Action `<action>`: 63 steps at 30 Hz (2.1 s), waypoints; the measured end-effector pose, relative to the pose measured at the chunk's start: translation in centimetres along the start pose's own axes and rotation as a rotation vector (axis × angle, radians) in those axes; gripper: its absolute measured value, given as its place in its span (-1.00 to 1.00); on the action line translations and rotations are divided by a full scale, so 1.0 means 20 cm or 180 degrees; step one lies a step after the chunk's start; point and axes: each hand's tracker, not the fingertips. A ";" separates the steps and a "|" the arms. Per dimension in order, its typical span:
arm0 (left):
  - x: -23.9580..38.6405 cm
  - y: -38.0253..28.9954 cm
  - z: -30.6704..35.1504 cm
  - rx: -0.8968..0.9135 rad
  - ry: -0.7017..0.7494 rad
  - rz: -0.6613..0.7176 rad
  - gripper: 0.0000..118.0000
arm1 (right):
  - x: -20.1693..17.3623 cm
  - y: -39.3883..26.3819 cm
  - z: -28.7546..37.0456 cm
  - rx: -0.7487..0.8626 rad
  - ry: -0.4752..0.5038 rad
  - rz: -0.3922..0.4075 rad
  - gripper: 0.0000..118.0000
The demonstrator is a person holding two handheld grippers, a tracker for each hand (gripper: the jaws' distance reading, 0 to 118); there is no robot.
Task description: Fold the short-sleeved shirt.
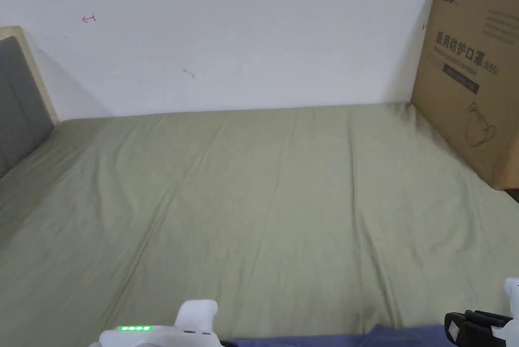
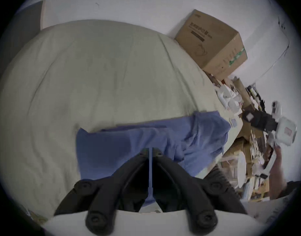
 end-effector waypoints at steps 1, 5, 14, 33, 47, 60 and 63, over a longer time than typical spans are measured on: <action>0.02 -0.01 -0.03 -0.0063 -0.0027 -0.0023 -0.95 | 0.00 0.00 0.00 -0.0002 0.0005 0.0002 -1.00; 0.11 -0.07 -0.27 -0.0447 -0.0305 -0.0094 -0.95 | -0.02 0.00 0.00 -0.0010 0.0010 0.0035 -1.00; 0.13 -0.11 -0.33 -0.0519 -0.0639 0.0160 -0.97 | -0.02 -0.01 0.04 -0.0012 -0.0025 0.0070 -1.00; -0.95 -0.24 0.07 0.0192 -0.1620 0.1883 1.00 | -0.03 0.00 0.05 -0.0073 -0.0131 0.0041 -1.00; -0.86 -0.22 -0.31 -0.0170 -0.1663 0.1644 -0.37 | -0.05 0.01 0.04 -0.0196 -0.0202 0.0071 -1.00; -0.52 -0.15 0.14 0.0339 0.0277 0.0593 -0.82 | -0.09 0.03 0.05 -0.0196 -0.0101 0.0191 -1.00; -0.47 -0.16 0.27 0.0396 0.1686 0.0037 -0.82 | -0.10 0.04 0.05 -0.0163 -0.0078 0.0227 -1.00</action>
